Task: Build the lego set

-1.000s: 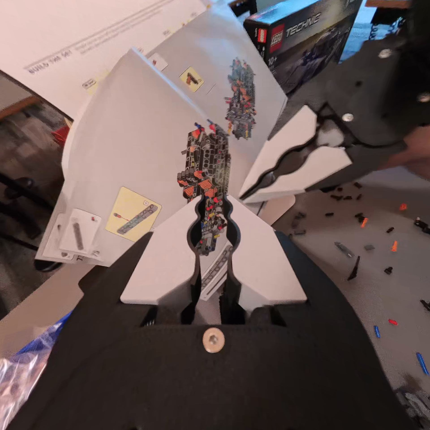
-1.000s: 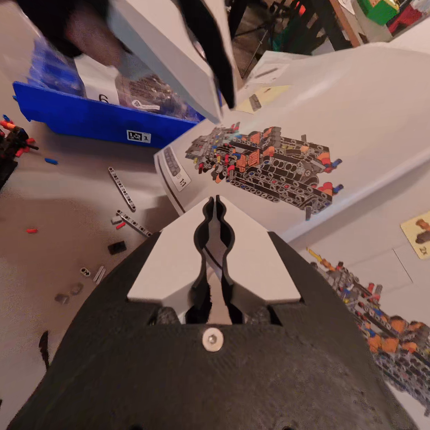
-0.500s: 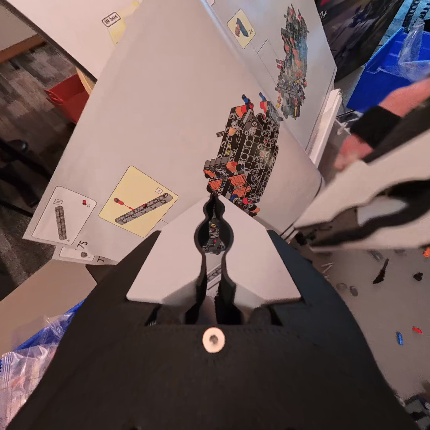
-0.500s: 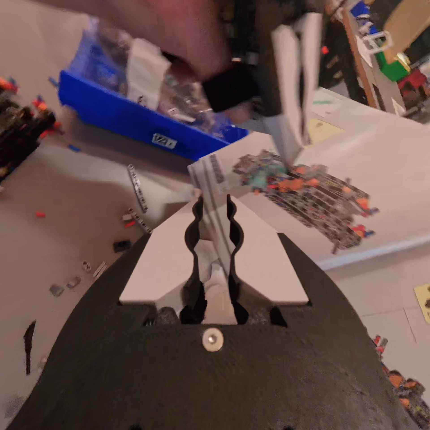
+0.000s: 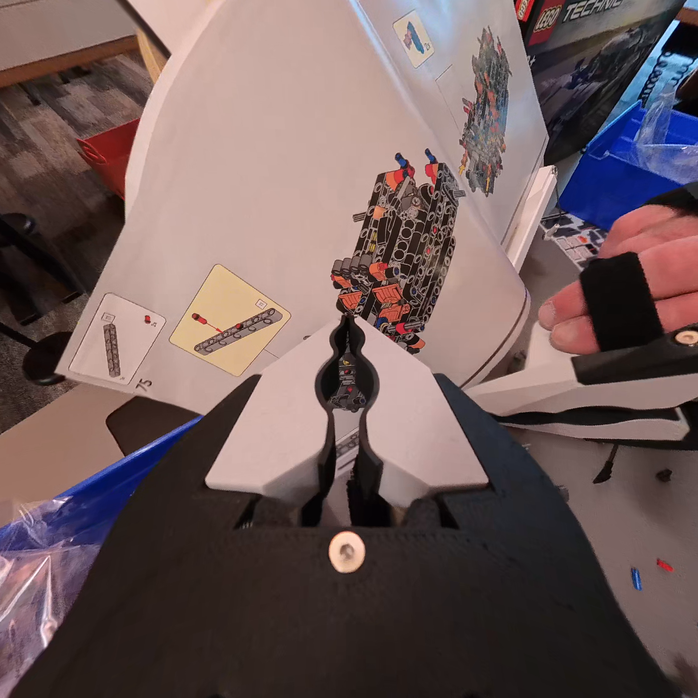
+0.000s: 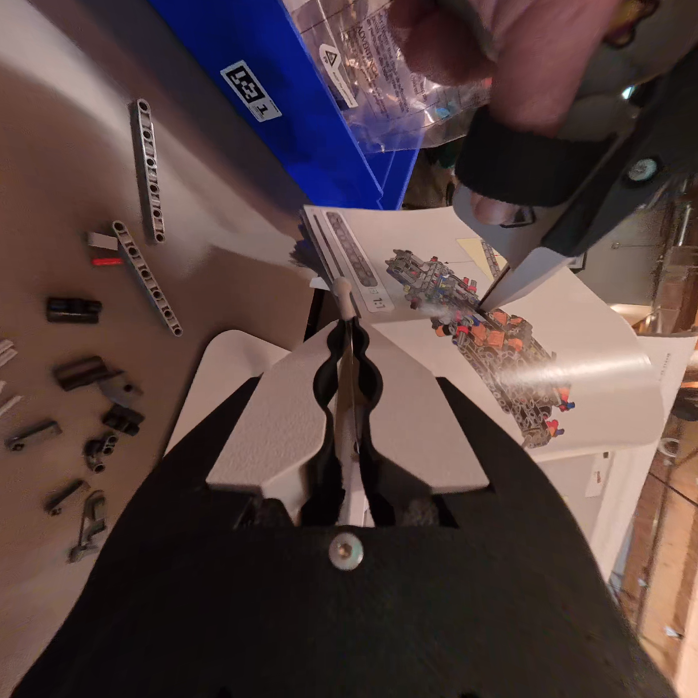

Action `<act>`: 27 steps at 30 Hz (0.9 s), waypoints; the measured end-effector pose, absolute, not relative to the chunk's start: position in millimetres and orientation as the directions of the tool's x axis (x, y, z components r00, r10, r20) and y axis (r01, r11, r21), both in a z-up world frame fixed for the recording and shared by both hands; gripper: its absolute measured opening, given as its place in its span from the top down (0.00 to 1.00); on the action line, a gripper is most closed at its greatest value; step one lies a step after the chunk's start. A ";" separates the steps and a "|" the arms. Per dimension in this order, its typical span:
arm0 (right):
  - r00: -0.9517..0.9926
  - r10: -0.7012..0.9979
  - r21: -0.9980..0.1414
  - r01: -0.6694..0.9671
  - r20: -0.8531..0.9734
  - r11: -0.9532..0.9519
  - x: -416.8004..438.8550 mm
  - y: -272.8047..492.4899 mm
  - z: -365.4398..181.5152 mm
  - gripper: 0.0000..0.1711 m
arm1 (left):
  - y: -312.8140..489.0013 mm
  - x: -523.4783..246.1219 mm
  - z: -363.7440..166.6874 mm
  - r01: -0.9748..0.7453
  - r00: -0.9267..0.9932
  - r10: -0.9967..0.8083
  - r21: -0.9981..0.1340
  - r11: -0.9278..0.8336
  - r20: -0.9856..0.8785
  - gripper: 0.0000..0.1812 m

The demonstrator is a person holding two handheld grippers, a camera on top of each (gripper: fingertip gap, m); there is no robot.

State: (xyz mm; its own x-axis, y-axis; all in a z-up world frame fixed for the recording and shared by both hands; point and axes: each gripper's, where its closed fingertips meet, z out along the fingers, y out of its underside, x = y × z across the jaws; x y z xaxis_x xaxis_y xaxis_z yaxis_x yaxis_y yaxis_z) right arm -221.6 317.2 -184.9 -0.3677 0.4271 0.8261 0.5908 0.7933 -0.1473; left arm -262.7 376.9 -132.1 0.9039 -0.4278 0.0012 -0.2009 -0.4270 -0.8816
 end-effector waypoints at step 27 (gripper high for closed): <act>0.041 0.583 -0.408 0.754 0.811 0.515 -233.3 334.8 -173.8 0.94 | 357.5 -268.5 -106.9 -0.122 0.926 -0.377 -0.917 -0.379 0.033 0.97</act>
